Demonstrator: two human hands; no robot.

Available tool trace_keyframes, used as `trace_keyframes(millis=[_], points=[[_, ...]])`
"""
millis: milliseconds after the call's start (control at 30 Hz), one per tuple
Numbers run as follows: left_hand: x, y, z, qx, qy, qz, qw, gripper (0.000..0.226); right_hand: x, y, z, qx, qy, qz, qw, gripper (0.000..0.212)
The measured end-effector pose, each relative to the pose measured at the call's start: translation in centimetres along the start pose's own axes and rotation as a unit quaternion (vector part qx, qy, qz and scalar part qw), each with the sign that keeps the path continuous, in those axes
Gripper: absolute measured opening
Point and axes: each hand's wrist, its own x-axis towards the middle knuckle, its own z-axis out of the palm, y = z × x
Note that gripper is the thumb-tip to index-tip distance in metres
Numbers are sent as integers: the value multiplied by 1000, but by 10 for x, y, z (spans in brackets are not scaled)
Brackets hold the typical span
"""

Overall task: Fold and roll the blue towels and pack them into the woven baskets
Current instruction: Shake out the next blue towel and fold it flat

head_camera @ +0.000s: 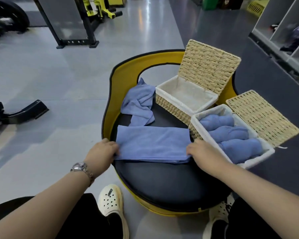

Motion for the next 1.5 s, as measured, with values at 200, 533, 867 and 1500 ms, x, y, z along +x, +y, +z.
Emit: trace_keyframes(millis=[200, 533, 867, 1500], points=[[-2, 17, 1, 36, -26, -12, 999, 53, -4, -12, 10, -82, 0, -18, 997, 27], [28, 43, 2, -9, -48, -251, 967, 36, 136, -79, -26, 176, -11, 18, 984, 32], [40, 26, 4, 1, -138, -222, 965, 25, 254, -142, -29, 189, -227, -50, 954, 55], [62, 166, -17, -236, 44, 48, 970, 31, 72, 13, -83, -120, 9, -33, 992, 20]])
